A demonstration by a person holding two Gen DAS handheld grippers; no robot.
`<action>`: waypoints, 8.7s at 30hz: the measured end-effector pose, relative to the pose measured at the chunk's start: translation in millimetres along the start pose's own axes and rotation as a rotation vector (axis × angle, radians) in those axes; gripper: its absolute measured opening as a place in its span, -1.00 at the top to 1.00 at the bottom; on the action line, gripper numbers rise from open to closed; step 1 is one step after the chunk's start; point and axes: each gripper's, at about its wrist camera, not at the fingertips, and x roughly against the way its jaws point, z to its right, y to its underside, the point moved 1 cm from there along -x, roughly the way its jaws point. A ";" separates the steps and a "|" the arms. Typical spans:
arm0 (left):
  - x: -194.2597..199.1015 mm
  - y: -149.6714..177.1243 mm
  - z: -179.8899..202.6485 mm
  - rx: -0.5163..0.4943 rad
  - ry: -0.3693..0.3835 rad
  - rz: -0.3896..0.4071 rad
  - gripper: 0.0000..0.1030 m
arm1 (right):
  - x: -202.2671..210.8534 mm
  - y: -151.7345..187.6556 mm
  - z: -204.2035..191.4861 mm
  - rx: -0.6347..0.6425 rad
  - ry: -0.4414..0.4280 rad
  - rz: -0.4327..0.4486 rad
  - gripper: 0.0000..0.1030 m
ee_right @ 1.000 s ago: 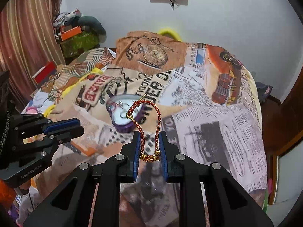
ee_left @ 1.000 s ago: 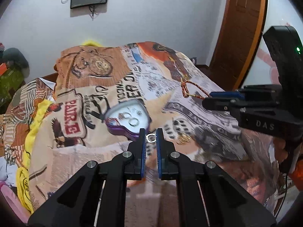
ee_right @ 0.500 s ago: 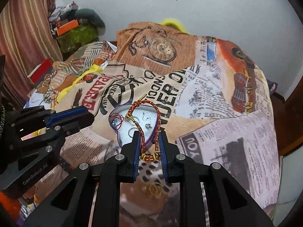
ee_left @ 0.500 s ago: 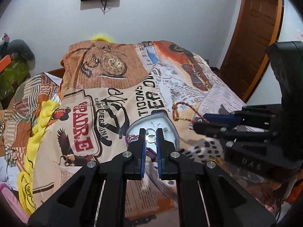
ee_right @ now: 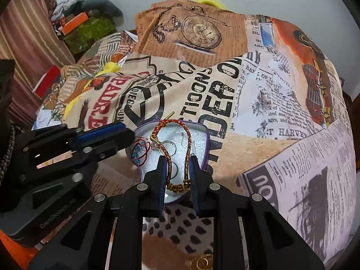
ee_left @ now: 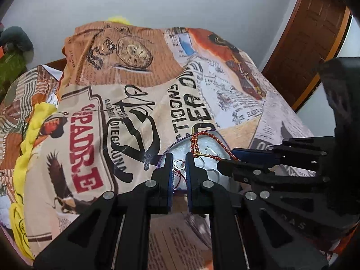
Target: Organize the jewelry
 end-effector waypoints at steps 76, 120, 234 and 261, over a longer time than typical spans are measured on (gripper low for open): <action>41.1 91.4 86.2 -0.123 -0.022 -0.043 0.38 | 49.5 96.4 24.5 0.136 0.059 0.014 0.20; 5.7 67.9 126.4 -0.172 -0.015 -0.060 1.00 | 83.8 107.0 71.4 -0.007 0.035 0.151 0.87; 147.4 3.7 34.0 -0.037 -0.060 0.262 0.38 | 96.1 13.7 -18.2 0.125 0.081 0.234 0.47; 336.8 102.3 140.2 -0.061 -0.278 0.861 -0.96 | 310.3 135.8 -77.0 0.037 0.243 0.965 -0.71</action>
